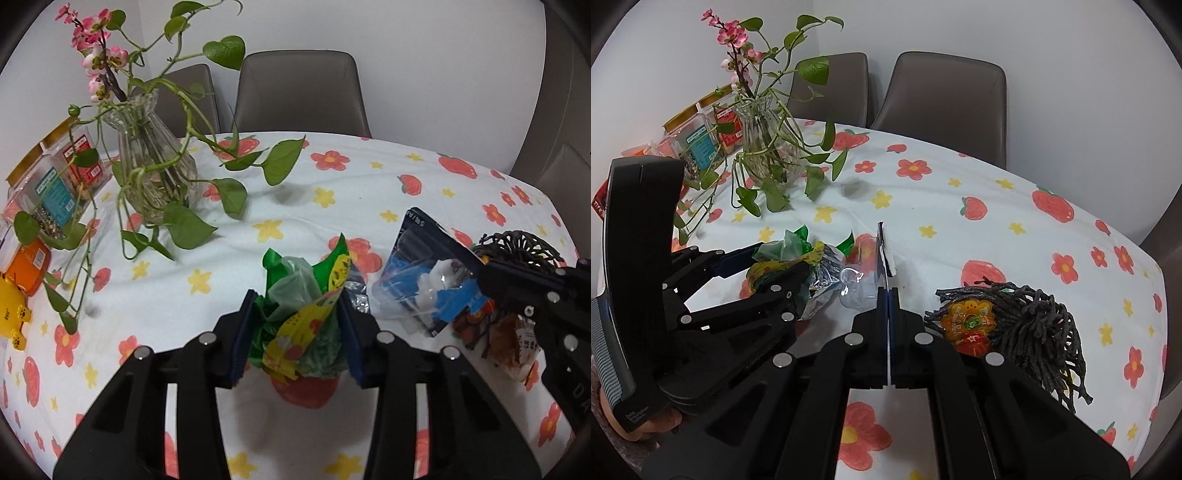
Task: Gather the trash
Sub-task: 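Carry the green bag and plastic pack over the grey bin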
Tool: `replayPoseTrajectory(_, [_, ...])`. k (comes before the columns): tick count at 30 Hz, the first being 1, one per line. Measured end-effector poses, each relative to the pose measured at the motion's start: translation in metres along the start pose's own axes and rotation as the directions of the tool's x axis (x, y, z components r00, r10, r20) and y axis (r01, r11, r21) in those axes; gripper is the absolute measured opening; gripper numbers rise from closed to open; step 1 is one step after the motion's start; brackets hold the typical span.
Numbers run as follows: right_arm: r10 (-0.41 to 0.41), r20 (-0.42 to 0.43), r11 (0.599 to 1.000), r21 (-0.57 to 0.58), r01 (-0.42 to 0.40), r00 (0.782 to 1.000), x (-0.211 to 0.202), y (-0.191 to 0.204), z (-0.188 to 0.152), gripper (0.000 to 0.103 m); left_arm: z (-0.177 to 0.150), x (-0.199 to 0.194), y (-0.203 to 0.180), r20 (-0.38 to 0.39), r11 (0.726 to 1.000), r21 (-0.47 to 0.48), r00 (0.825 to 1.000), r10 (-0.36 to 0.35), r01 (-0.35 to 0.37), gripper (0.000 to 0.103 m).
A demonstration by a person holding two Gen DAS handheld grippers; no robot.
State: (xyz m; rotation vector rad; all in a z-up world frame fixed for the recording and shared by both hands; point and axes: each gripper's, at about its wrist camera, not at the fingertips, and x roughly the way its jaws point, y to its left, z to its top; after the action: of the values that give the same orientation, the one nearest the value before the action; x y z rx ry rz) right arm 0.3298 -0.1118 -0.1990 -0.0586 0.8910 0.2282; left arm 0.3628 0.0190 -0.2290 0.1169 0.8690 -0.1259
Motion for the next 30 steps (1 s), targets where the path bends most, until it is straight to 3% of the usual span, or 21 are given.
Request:
replayPoseTrajectory(9, [-0.001,0.018,1.000,0.008,0.001,1.000,-0.034,0.008,-0.010,0.000,-0.016,-0.062,0.003,0.052,0.999,-0.026,0.998,0.026,-0.025,0.040])
replayPoseTrajectory(17, [-0.018,0.046,0.999,0.028,0.017,0.999,-0.090,0.019,-0.042,0.000,-0.044,-0.130,-0.003,0.093,0.999,-0.039,0.996,0.018,-0.014,0.040])
replayPoseTrajectory(25, [-0.055,0.065,0.993,0.108,0.048,0.996,-0.157,0.009,-0.097,0.000,-0.080,-0.183,-0.041,0.102,0.997,0.056,0.993,-0.061,0.056,0.040])
replayPoseTrajectory(30, [-0.127,0.087,0.975,0.194,0.108,0.988,-0.210,-0.019,-0.141,0.000,-0.096,-0.215,-0.093,0.099,0.979,0.147,0.983,-0.155,0.140,0.040])
